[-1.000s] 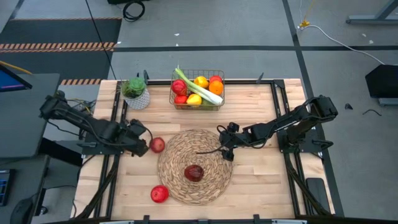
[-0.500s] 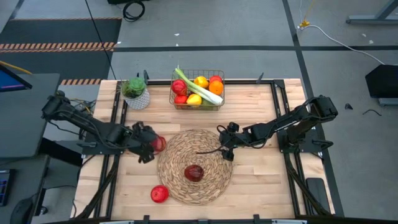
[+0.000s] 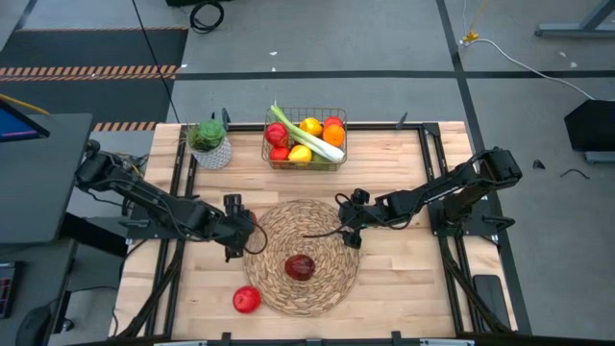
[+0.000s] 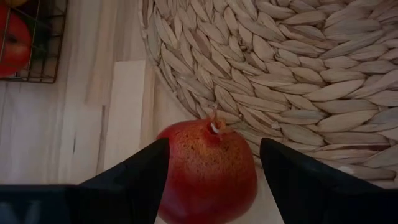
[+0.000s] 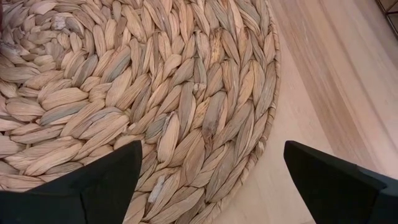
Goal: Build produce basket
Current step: Put the pomegranate into the wire basket
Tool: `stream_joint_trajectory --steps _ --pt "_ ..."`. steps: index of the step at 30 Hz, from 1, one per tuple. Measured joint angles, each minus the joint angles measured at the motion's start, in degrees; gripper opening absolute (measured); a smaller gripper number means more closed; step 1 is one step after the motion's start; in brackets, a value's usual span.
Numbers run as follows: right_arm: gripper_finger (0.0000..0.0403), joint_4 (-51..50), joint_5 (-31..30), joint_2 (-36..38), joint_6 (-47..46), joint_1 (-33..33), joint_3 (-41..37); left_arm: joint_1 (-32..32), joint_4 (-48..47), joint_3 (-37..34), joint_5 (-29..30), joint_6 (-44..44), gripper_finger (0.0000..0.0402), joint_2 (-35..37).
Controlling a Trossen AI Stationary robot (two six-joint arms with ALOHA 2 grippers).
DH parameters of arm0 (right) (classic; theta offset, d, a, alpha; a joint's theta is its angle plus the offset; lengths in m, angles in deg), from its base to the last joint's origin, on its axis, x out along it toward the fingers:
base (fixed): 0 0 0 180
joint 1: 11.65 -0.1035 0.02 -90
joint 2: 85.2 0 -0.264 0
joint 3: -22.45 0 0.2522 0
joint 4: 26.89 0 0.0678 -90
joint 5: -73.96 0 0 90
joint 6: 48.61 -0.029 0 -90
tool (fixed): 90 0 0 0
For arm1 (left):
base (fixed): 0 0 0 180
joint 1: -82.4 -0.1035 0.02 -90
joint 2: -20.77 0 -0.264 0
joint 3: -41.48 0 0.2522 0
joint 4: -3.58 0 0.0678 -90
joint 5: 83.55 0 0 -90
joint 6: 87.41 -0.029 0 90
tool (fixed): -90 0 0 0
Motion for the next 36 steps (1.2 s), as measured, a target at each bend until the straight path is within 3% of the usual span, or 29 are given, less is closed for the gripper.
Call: stream_joint_trajectory --steps 36 --pt "0.0397 -0.05 0.02 0.0 0.0 0.0 0.02 -0.09 2.99 0.02 -0.02 -1.44 0.0237 -6.69"
